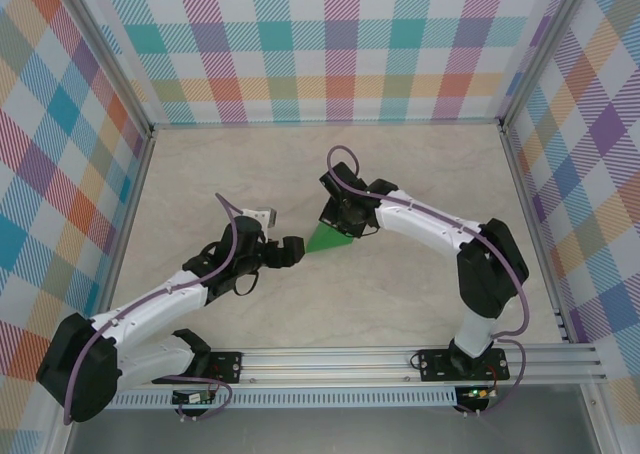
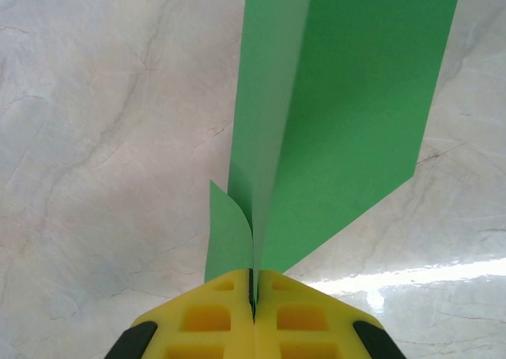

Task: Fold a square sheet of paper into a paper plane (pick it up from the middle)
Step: Fourth fold the wing at the center of the table.

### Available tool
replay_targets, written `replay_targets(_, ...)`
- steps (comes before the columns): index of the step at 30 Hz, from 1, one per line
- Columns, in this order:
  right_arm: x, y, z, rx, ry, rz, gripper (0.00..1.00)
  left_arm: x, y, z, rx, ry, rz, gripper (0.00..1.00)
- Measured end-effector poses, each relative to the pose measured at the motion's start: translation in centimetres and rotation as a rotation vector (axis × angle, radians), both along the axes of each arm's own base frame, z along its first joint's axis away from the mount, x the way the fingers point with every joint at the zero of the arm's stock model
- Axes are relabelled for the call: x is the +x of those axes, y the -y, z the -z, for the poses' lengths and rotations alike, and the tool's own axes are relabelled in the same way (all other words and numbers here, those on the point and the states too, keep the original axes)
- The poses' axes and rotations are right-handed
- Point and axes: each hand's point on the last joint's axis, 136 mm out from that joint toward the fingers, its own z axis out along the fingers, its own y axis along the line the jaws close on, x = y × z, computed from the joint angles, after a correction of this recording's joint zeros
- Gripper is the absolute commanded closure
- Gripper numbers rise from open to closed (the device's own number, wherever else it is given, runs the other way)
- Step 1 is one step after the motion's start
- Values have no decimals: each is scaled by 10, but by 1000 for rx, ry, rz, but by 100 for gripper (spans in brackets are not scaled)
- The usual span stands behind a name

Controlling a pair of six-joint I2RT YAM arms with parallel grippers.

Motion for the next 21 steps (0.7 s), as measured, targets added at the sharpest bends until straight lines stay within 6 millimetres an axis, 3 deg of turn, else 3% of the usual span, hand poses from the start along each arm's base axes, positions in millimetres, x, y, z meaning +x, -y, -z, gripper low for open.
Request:
replay_targets(5, -4, -1, 17, 42, -74, 2, 100, 0, 16, 7, 24, 27, 70, 13)
replay_targets(11, -9, 0, 32, 94, -163, 12, 100, -6, 39, 39, 131, 36, 200, 19)
replay_targets(16, -8, 1, 32, 144, -207, 26, 100, 1, 55, 58, 197, 114, 277, 21)
replay_targets(21, -6, 0, 31, 185, -235, 33, 100, 3, 70, 69, 232, 196, 347, 29)
